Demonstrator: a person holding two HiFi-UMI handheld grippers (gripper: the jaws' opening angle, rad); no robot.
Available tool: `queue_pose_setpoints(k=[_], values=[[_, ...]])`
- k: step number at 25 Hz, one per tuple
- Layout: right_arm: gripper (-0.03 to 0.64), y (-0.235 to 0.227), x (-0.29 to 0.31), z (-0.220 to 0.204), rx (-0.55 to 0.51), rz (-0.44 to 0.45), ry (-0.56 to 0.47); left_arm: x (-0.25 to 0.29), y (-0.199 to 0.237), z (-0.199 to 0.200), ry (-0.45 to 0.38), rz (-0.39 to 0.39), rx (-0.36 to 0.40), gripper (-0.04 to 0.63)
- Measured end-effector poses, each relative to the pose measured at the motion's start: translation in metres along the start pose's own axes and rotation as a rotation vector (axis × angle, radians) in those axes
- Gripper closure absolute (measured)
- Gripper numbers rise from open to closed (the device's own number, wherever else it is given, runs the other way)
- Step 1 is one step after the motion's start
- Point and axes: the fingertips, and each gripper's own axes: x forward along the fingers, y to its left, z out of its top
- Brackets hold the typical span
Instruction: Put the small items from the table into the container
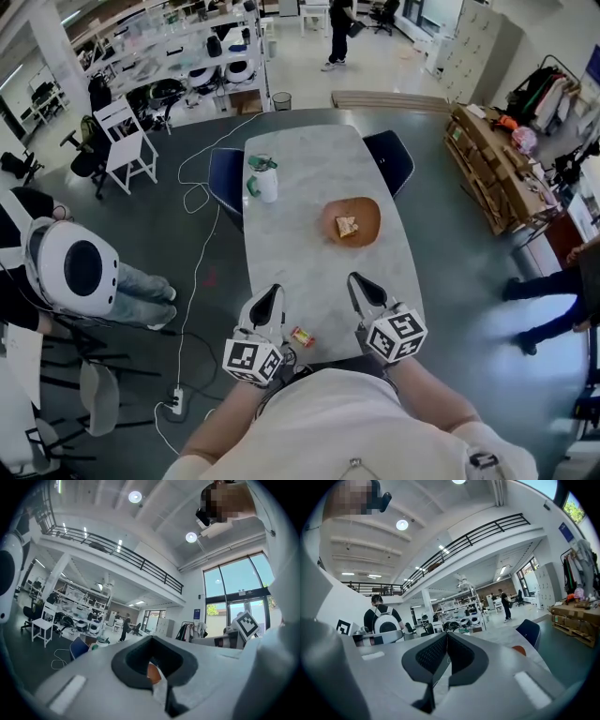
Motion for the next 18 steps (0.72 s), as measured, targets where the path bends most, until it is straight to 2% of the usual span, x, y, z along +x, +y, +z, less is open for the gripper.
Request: queue_pose_setpoints(k=[3,6,9,14,18], values=[[0.581,0.004,0.014,-0.022,-0.012,0.026,0.057,-0.009,0.015,-0.002,-0.002,0.033,0.000,0.592],[0.572,0.008,0.033,-0.067,-0.014,0.059,0.175,-0.026,0.033,-0.008,0.004,0.092,-0.009,0.592],[0.557,0.011,0.051,-0.140,-0.036,0.087,0.367,-0.049,0.052,-0.019,0.021,0.168,-0.031,0.592],[0.555,0.014,0.050,-0.297,-0.117,0.138,0.777,-0.107,0.076,-0.050,0.069,0.323,-0.078,0.592],[0.534,0.021,0.034,-0.378,-0.133,0.186,0.980,-0.149,0.078,-0.064,0.115,0.424,-0.104,0.592]])
